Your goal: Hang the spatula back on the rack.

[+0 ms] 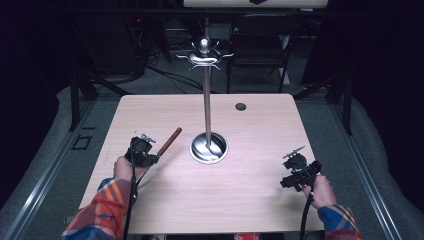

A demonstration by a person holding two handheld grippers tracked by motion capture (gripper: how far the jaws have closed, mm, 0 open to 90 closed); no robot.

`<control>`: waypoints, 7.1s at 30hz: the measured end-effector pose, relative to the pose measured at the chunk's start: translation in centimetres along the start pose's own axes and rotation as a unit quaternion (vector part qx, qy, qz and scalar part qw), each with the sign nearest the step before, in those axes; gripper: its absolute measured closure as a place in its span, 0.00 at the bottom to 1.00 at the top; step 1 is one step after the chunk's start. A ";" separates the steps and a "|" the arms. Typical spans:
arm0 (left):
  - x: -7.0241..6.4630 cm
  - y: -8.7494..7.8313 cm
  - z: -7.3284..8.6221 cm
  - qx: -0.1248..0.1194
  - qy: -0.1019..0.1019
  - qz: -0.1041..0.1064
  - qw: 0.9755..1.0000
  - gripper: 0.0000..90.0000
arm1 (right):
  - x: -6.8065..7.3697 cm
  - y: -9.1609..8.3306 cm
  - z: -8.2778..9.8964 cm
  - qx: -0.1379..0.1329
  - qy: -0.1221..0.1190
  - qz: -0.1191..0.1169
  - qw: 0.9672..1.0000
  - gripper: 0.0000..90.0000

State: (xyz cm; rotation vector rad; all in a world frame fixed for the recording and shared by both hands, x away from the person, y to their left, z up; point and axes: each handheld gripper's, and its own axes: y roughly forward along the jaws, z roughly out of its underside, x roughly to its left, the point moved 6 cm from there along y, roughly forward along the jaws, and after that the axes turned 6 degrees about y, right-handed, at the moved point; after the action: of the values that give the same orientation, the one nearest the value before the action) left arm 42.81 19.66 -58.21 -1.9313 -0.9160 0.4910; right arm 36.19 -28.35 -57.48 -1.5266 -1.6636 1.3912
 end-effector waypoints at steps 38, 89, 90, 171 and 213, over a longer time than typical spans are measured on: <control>-0.3 -6.1 -0.1 -0.107 -0.001 -0.039 0.993 0.94 | 0.0 -0.1 0.1 -0.002 -0.001 -0.001 1.000 0.16; -1.9 -13.8 -2.0 -0.252 -0.016 -0.015 0.967 0.94 | 0.0 -0.1 0.3 -0.001 -0.005 -0.005 1.000 0.17; -2.0 -13.9 -2.2 -0.254 -0.013 -0.015 0.967 0.94 | 0.0 -0.1 0.3 -0.001 -0.005 -0.005 1.000 0.17; -6.3 -15.2 -10.0 -0.276 0.037 0.033 0.960 0.94 | 0.2 0.1 0.5 -0.001 -0.016 -0.009 1.000 0.16; -7.8 -15.7 -13.6 -0.292 0.064 0.046 0.953 0.94 | 0.2 -0.1 0.6 -0.001 -0.016 -0.008 1.000 0.16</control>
State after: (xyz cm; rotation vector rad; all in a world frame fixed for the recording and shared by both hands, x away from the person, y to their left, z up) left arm 40.38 10.77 -37.99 -2.5149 -0.9602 0.1443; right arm 35.59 -28.42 -57.70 -1.4959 -1.6946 1.4125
